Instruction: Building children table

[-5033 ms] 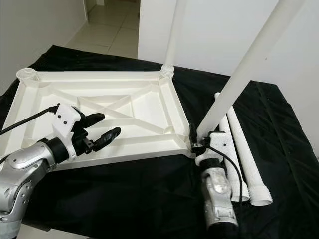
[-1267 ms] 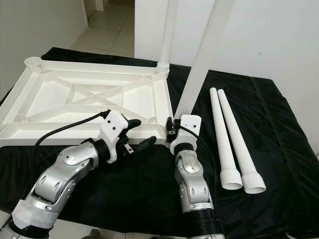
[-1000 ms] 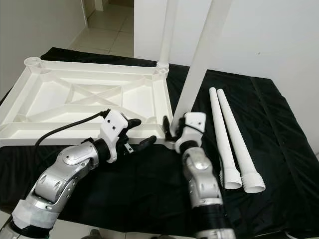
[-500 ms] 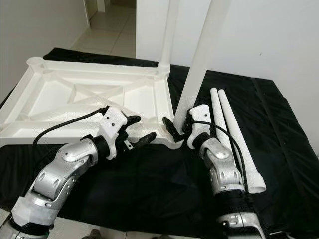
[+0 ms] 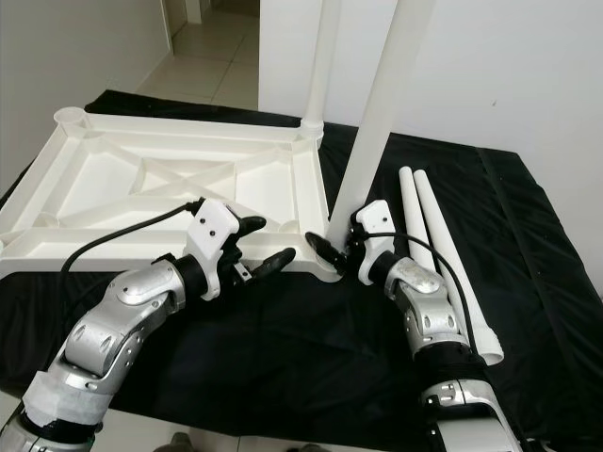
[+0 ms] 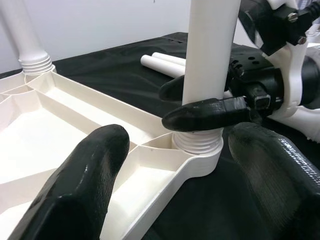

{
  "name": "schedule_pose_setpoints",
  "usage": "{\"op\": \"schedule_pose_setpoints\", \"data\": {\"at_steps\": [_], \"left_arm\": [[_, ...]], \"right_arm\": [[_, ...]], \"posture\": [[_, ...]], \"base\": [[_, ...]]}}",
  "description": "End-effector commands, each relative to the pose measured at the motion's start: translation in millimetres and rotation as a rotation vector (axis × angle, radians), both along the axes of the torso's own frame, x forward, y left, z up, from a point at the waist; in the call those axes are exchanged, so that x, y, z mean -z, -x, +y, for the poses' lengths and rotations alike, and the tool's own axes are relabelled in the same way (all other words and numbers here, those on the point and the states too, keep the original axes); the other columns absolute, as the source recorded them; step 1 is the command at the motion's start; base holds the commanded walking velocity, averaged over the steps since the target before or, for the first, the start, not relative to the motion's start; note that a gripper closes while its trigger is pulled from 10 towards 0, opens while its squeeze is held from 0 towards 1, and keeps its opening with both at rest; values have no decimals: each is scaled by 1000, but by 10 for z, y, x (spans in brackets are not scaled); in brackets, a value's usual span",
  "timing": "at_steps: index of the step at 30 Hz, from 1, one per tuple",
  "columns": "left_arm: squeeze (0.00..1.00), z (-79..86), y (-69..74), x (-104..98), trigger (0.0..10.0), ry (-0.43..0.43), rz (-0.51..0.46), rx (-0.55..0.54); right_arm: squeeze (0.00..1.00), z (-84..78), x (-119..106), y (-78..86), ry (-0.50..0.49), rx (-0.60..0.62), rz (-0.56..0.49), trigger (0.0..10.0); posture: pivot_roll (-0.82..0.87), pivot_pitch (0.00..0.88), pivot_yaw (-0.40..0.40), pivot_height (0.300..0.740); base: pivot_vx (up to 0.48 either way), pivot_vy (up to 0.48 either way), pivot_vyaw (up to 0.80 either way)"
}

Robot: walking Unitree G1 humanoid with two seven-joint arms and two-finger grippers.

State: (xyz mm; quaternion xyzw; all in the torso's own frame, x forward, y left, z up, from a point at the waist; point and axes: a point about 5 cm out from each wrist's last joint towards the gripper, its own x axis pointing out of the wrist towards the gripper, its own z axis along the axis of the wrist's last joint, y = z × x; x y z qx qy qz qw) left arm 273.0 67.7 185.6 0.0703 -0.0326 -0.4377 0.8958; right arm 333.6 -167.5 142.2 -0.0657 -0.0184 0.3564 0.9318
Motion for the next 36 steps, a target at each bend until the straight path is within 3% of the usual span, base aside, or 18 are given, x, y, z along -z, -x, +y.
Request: {"op": "schedule_pose_setpoints", "data": {"at_steps": [1,7,8,12,18,23,26,30,31,33,34,35,36], "left_arm": [[0,-31,9,9,10000,0,11,8],[0,-68,29,15,10000,3,14,20],[0,-89,35,17,10000,7,18,25],[0,-94,37,16,10000,10,19,28],[0,-94,41,15,10000,10,21,30],[0,-109,71,40,10000,6,32,42],[0,-110,73,40,10000,6,33,43],[0,-111,70,41,10000,9,36,39],[0,-112,69,42,10000,11,38,37],[0,-112,70,42,10000,12,38,37],[0,-112,70,43,10000,12,38,36],[0,-112,69,42,10000,12,38,35],[0,-112,69,42,10000,12,38,35]], "right_arm": [[0,-34,1,-16,11,10,-3,0],[0,-31,6,-32,-15,71,11,0],[0,9,34,-25,-21,172,25,0],[0,94,74,18,-36,273,43,0],[0,136,109,36,-76,348,77,0],[0,337,120,170,-143,631,81,0],[0,395,103,207,-165,707,83,0],[0,536,102,247,-196,697,106,0],[0,637,82,272,-220,651,112,0],[0,648,66,275,-238,634,114,0],[0,628,51,271,-241,634,104,1725],[0,613,39,269,-246,638,102,7490],[0,613,39,269,-246,638,102,7490]], "posture": [[170,30,-63,740],[164,41,-69,740],[160,46,-69,740],[156,52,-67,740],[156,57,-65,740],[152,64,-63,740],[153,65,-62,740],[153,66,-61,740],[154,65,-61,740],[154,65,-61,740],[154,62,-62,740],[154,62,-62,740],[154,62,-62,740]], "base": [[0,0,0],[0,0,0],[0,0,0],[0,0,0],[0,0,0],[0,0,0],[0,0,0],[0,0,0],[0,0,0],[0,0,0],[0,0,0],[0,0,0],[0,0,0]]}}
